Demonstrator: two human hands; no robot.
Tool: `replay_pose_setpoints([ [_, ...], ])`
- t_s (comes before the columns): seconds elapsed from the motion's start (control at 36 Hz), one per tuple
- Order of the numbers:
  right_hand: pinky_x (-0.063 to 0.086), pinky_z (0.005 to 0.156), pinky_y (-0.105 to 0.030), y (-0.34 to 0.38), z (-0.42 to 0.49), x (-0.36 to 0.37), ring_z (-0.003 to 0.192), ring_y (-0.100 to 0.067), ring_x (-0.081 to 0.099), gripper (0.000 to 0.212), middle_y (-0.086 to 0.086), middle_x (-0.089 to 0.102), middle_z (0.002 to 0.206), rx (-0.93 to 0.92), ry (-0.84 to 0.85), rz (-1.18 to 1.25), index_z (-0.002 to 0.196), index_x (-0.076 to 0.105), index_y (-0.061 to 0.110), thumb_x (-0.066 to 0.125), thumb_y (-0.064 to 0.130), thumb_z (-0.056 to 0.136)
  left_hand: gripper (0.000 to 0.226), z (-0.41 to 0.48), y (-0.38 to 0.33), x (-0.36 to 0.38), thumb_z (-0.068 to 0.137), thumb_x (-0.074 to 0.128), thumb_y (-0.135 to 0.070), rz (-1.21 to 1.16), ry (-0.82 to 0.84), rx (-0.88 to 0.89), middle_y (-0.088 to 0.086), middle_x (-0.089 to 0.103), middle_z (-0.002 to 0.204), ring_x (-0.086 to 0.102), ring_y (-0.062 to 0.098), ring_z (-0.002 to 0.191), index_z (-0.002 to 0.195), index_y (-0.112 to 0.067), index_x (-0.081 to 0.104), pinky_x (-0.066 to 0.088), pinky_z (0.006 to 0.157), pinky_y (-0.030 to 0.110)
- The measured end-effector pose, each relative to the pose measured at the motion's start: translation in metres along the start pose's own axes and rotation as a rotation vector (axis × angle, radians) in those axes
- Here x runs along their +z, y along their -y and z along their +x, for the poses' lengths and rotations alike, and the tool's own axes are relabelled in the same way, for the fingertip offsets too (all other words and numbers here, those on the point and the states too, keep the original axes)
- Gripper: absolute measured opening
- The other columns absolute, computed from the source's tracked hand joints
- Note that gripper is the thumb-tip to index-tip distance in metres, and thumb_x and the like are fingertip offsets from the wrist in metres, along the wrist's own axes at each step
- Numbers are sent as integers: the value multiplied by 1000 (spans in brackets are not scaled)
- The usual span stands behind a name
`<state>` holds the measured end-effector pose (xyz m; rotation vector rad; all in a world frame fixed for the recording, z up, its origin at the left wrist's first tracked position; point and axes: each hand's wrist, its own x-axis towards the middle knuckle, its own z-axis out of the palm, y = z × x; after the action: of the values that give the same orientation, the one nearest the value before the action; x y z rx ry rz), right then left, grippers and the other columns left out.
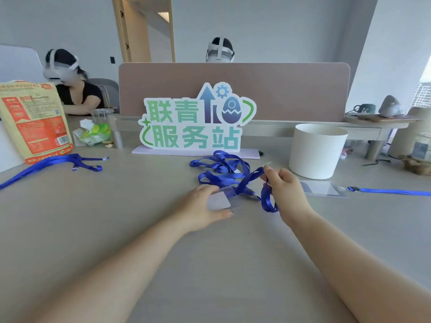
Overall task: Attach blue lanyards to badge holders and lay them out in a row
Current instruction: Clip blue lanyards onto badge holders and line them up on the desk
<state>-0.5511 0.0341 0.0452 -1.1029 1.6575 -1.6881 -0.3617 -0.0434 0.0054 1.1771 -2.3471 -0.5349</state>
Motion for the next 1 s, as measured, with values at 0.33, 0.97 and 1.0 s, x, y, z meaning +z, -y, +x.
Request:
replay_pose_setpoints([
  [0.33,50,69,-30,2,87,-32,78,-19,68,16,0,73,70,45,-50,379,87,49,14,45,26,97,82,88,-11,40,71,66,-65,14,19,-17,-12,41,141,40,11,129,137,-24,42,36,105,31],
  [0.97,45,58,-19,99,196,-98,49,-5,55,23,0,60,73,-293,-279,-13,103,55,2,40,15,92,75,103,-41,63,64,66,-72,-26,25,68,-23,43,127,41,1,121,127,-34,50,37,99,23],
  [1.0,44,53,-15,100,202,-105,44,-2,54,27,-1,58,71,-298,-330,-17,108,54,-1,39,15,92,75,104,-41,63,64,66,-73,-23,25,68,-23,43,127,42,1,121,126,-34,50,37,99,24],
])
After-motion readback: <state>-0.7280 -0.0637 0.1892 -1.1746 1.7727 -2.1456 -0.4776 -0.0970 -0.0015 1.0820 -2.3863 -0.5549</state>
